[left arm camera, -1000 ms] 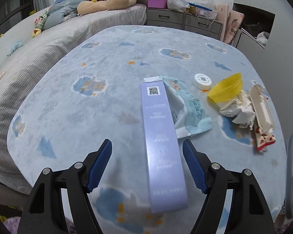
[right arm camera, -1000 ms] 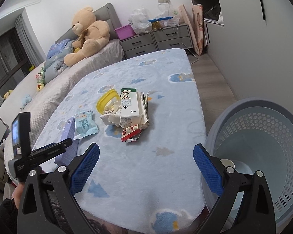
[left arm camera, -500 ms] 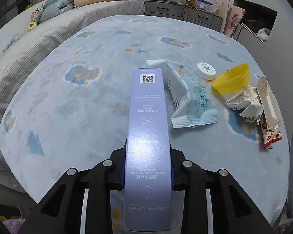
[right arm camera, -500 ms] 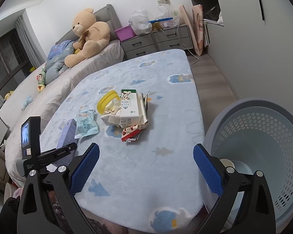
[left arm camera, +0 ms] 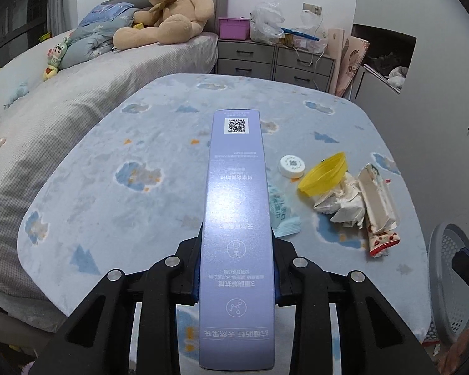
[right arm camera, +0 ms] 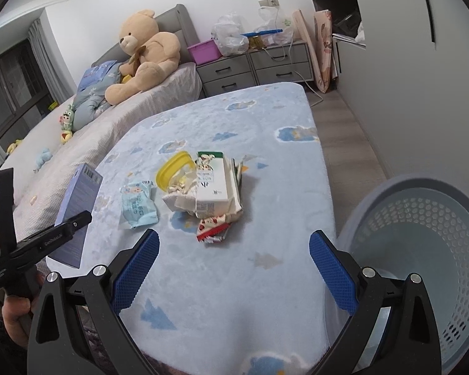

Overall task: Collect trash
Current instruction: 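Lower the right gripper onto the white milk carton and close on it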

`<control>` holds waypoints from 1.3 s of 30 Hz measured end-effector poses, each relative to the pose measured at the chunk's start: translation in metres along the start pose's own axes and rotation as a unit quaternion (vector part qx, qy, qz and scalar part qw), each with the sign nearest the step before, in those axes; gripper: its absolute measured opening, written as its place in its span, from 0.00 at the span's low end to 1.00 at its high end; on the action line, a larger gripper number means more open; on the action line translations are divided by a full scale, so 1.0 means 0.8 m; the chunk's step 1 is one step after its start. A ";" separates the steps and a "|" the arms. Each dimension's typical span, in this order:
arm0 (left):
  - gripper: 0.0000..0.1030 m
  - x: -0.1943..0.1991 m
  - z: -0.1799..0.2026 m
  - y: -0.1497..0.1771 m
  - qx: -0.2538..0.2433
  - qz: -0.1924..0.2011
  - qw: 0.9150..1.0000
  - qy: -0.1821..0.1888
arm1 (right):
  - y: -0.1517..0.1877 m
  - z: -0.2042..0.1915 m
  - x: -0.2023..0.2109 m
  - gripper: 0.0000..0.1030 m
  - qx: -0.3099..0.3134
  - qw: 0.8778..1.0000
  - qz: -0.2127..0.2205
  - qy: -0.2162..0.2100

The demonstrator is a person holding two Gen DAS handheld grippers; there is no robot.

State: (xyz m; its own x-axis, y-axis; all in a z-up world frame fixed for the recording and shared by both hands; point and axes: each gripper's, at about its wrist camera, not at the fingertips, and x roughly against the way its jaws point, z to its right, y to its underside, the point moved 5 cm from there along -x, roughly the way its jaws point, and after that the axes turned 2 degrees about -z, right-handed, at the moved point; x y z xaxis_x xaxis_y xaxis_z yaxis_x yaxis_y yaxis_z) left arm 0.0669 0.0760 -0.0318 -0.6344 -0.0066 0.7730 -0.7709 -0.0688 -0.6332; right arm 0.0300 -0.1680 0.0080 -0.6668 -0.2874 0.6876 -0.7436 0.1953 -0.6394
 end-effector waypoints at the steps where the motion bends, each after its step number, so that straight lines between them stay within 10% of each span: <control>1: 0.30 0.003 0.005 -0.005 -0.005 0.003 1.000 0.004 | -0.005 -0.002 -0.003 0.92 0.002 1.000 0.001 -0.003; 14: 0.30 -0.012 0.039 -0.048 -0.035 0.032 0.999 0.012 | -0.050 -0.035 -0.092 0.90 0.086 0.996 -0.023 0.011; 39: 0.30 -0.041 0.046 -0.028 -0.039 0.000 0.999 0.017 | -0.045 -0.040 -0.151 0.41 0.094 0.993 -0.069 0.011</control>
State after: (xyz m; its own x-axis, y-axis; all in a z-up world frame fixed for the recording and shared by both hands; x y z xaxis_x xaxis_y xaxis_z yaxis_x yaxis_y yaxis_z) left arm 0.1072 0.0408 -0.0417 -0.6352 0.0275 0.7719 -0.7719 0.0097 -0.6356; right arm 0.1359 -0.1104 -0.0413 -0.5614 -0.2773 0.7797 -0.8073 -0.0238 -0.5897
